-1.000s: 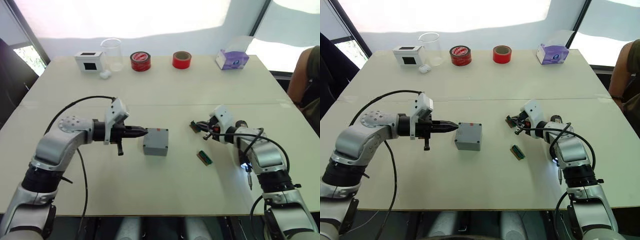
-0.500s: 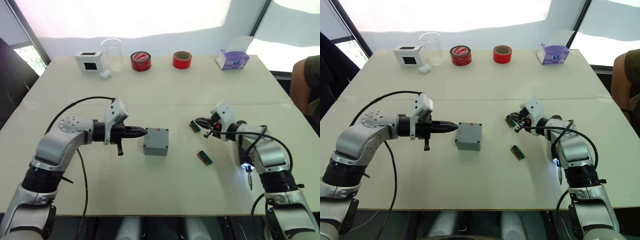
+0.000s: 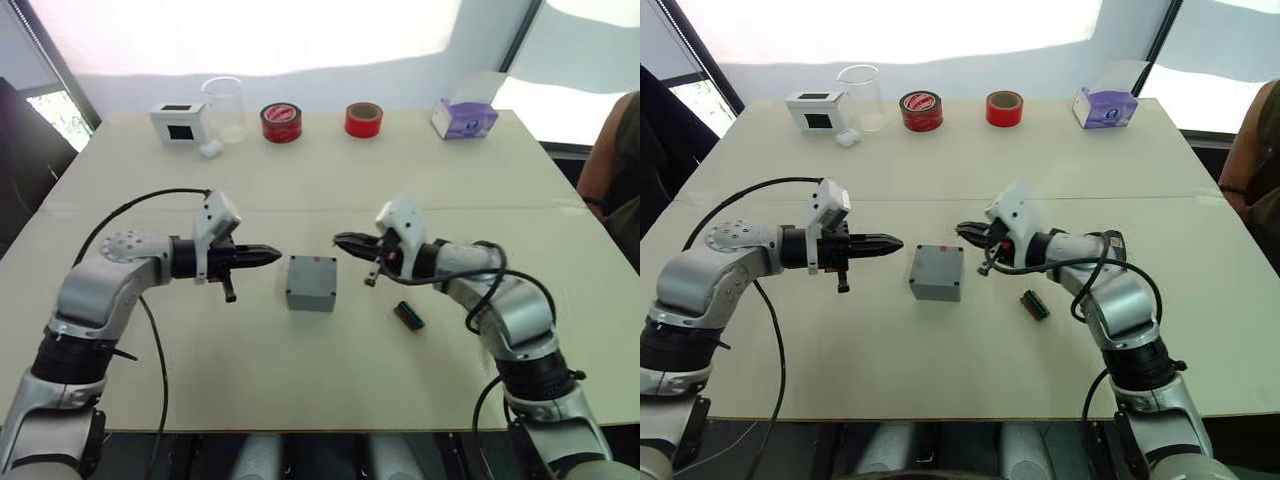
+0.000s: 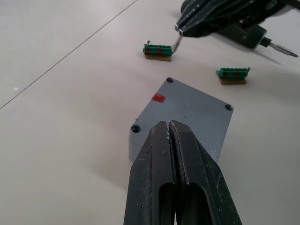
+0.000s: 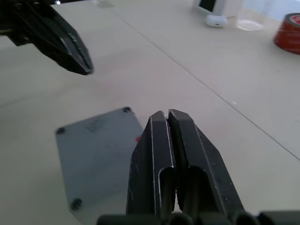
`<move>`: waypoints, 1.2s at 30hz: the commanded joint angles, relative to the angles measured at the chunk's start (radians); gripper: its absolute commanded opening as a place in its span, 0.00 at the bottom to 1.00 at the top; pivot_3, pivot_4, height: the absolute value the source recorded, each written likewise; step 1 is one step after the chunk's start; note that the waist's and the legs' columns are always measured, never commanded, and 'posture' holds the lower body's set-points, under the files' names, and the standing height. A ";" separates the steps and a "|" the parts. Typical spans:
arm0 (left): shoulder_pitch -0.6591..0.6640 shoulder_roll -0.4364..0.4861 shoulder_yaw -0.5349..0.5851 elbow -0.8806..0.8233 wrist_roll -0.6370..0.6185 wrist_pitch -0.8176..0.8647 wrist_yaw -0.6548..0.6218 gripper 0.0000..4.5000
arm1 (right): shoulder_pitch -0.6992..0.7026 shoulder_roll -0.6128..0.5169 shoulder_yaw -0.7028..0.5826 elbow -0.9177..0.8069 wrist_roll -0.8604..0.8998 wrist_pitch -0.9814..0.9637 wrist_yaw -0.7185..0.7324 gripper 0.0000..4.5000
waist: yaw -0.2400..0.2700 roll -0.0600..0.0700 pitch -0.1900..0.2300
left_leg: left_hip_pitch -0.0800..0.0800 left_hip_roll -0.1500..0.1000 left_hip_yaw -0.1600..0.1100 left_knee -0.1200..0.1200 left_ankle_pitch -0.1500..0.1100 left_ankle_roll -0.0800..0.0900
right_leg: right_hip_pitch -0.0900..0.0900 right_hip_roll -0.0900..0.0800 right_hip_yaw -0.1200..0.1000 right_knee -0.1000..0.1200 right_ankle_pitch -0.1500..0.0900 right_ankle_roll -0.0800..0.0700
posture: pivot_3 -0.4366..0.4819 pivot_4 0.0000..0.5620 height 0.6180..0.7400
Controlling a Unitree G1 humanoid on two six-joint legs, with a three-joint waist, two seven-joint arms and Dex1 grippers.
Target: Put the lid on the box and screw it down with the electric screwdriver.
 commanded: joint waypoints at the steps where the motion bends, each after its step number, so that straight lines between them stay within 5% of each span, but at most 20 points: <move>1: 0.004 0.002 0.023 -0.036 -0.018 0.001 0.006 0.00 | 0.002 0.005 -0.001 -0.028 0.008 0.005 -0.012 0.00 | 0.000 0.000 0.000 | 0.000 0.000 0.000 0.000 0.000 0.000 | 0.000 -0.001 0.000 0.000 0.000 0.000 | 0.48 0.27 1.00; 36: 0.031 -0.003 0.011 -0.036 -0.009 -0.029 0.004 0.00 | 0.021 -0.014 0.042 0.062 -0.049 -0.048 -0.015 0.00 | -0.006 0.000 0.000 | 0.000 0.000 0.000 0.000 0.000 0.000 | 0.000 0.001 0.000 0.000 0.000 0.000 | 0.48 0.27 1.00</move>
